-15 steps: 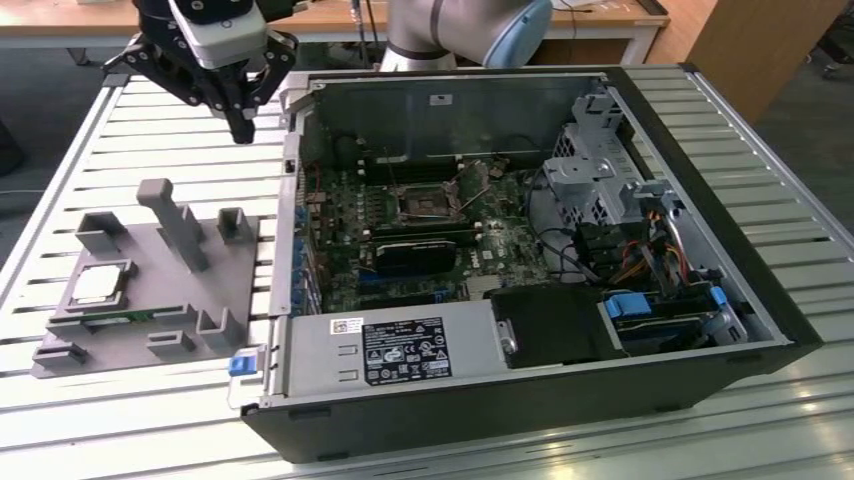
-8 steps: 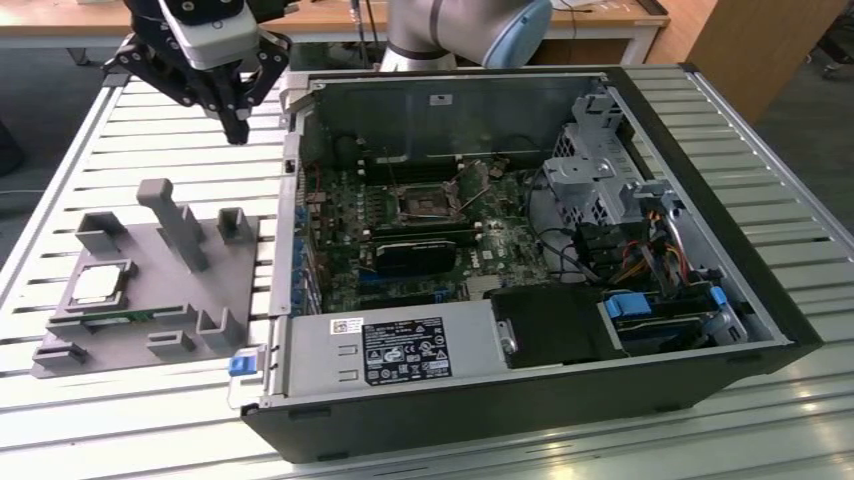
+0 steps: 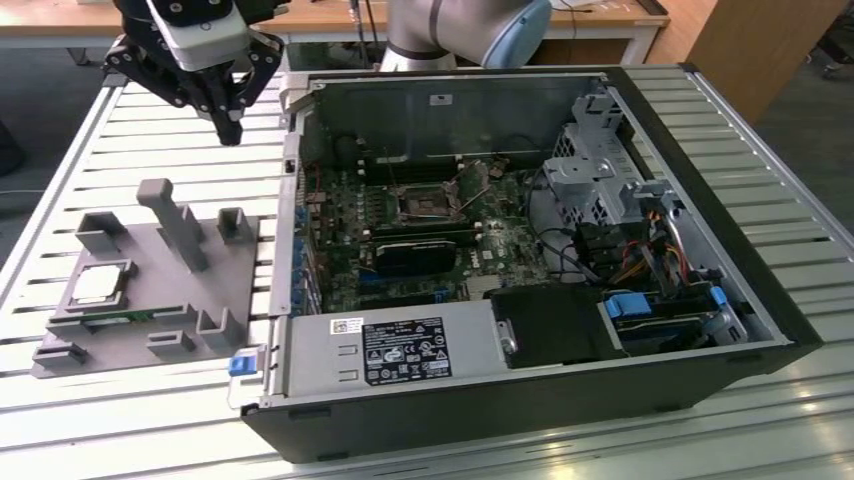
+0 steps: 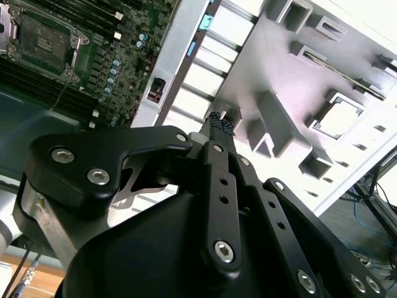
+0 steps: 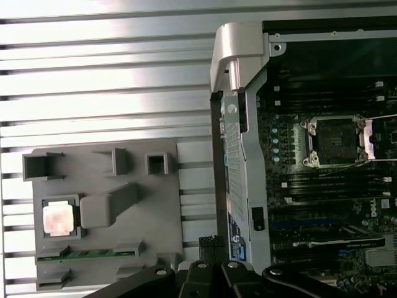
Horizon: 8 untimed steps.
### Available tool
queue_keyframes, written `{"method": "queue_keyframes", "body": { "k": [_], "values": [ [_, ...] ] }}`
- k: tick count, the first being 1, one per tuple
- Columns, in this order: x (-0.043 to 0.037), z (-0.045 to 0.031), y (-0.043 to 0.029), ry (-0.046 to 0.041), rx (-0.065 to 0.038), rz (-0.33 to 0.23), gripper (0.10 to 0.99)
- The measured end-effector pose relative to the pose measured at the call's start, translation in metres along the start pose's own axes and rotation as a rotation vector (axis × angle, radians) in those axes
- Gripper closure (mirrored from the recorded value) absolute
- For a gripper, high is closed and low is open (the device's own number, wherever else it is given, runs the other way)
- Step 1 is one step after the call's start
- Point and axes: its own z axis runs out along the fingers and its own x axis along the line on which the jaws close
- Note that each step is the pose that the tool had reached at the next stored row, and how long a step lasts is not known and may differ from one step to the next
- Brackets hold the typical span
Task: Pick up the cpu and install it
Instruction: 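Reach for the cpu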
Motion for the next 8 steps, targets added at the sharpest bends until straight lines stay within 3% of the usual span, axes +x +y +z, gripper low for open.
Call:
{"method": "queue_keyframes", "body": {
  "k": [8],
  "values": [
    [0.0058,0.0006,-0.0005,0.0026,0.000,0.000,0.980]
  ]
}}
